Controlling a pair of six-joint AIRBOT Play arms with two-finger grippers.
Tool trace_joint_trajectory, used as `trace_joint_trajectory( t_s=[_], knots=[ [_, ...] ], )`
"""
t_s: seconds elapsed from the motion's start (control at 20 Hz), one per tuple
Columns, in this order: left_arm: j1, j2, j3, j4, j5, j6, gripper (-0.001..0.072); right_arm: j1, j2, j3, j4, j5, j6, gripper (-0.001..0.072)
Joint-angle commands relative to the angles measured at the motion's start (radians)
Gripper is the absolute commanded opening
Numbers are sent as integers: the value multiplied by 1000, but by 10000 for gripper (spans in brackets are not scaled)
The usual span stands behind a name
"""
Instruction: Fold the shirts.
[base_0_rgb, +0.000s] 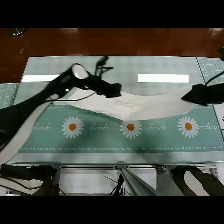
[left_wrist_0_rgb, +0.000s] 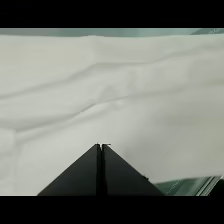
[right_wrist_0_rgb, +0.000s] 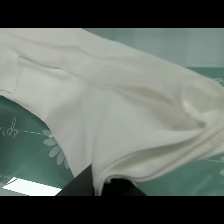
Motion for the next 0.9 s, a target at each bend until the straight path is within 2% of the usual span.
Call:
trace_joint_trajectory(
  t_s=[0.0, 0.25, 0.4, 0.55, 0.75, 0.85],
  knots=[
    [-177, -177, 165, 18, -45, -93, 30, 1, 141, -70, 3, 14, 42, 26],
    [-355, -275, 204, -103, -54, -81, 31, 1, 182, -70, 26, 26, 53, 26],
    [-369, -267, 204, -148, -83, -80, 32, 1, 182, -70, 25, 24, 52, 27],
    [-259, -224, 204, -177, -127, -43, 32, 1, 182, -70, 30, 16, 51, 27],
    [21, -97, 203, -175, -216, -19, 32, 4, 169, -68, 135, -25, 25, 26],
    [175, -3, 199, -129, -277, -17, 31, 68, 130, -47, 158, -61, 25, 26]
  ],
)
